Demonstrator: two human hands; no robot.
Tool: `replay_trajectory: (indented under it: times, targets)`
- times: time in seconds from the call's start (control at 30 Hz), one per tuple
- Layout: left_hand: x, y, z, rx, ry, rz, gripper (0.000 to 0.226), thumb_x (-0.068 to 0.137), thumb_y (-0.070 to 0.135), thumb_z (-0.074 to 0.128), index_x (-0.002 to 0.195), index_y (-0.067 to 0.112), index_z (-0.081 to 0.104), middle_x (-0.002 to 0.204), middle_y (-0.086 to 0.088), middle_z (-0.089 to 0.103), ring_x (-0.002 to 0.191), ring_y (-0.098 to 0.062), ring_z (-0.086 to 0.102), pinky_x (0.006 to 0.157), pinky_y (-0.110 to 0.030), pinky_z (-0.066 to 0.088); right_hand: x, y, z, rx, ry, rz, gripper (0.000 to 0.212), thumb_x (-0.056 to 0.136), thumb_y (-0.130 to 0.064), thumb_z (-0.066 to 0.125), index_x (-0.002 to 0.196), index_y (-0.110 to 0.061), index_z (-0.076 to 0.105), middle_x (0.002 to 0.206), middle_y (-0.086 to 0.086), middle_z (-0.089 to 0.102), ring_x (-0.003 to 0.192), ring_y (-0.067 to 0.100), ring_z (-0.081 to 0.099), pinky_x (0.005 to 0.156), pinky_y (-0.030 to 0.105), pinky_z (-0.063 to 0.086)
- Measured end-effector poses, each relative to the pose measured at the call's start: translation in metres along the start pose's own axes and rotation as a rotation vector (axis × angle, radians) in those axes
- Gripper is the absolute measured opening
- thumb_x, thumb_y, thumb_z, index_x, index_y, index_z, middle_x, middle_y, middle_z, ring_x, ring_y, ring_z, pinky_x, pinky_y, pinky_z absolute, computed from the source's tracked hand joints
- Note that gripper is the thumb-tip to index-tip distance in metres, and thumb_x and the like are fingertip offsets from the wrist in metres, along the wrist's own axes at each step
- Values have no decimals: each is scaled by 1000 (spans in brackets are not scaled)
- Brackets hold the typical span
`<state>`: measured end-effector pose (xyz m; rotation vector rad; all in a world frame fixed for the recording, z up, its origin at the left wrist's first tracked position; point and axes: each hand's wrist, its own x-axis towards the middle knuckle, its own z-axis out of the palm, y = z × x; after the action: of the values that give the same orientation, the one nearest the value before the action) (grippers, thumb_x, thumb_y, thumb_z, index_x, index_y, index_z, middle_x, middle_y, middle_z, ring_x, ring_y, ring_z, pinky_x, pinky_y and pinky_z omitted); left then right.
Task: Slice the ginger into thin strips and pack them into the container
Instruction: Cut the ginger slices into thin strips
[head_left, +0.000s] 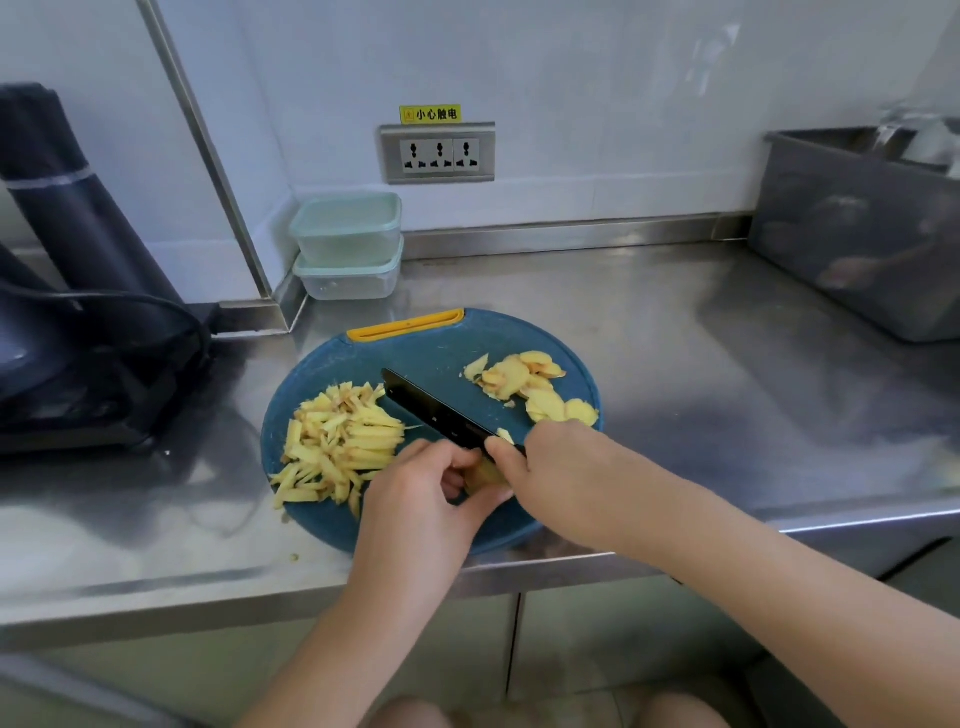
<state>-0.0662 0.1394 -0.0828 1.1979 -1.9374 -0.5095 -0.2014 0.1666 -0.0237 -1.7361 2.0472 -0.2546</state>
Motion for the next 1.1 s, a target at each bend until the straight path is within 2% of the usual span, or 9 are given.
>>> replay_trajectory:
  times: [0.07,0.13,0.17,0.23,0.3,0.4,0.9,1.1]
  targets:
    - [-1,1,0,-20,7,-5,25,67,30,84,87,20,72,77,14,61,76,1,57,67,-8,44,5,0,1,114,34,49,42,104,-38,23,84,-9,46,68,2,41,56,11,39,51,22,33]
    - [-2,3,-1,-41,8,-29,27,68,31,84,90,21,70,80,13,61,77,3,56,69,-9,44,8,4,0,236,-23,151,28,105,-28,27,90,-16,48,68,6,42,54,19,48,47,29,40]
    - [-3,4,-1,-48,7,-39,28,68,31,84,91,22,70,81,13,61,77,3,56,70,-10,45,8,7,-2,329,-62,215,30,105,-30,30,82,-18,46,65,8,43,49,24,50,44,32,42]
    - [-4,5,-1,-54,8,-51,28,68,31,83,89,21,69,82,12,61,75,1,57,72,-11,46,6,14,-7,474,-154,235,44,101,-45,33,69,-16,40,53,5,40,36,19,38,38,22,36]
    - [-3,5,-1,-62,11,-55,27,67,30,84,88,20,68,82,10,62,74,-1,57,72,-14,47,4,23,-11,581,-227,194,50,99,-52,34,66,-16,39,49,2,36,35,14,30,37,20,29]
    - [-3,4,-1,-56,5,-54,27,69,30,83,88,20,68,83,11,62,75,-2,58,72,-16,48,-2,32,-15,665,-294,134,52,98,-55,33,64,-17,40,52,0,35,39,13,28,38,22,27]
    - [-5,5,2,11,41,-6,24,69,31,82,86,21,67,81,13,61,75,1,57,67,-12,46,-6,50,-12,652,-309,59,54,99,-56,31,61,-17,39,49,0,37,37,13,29,38,23,30]
    - [-6,6,2,12,55,-12,27,68,32,83,87,22,67,79,15,61,74,2,57,66,-12,47,-8,47,-11,551,-253,-1,52,100,-53,31,65,-15,39,51,1,37,36,14,30,37,23,33]
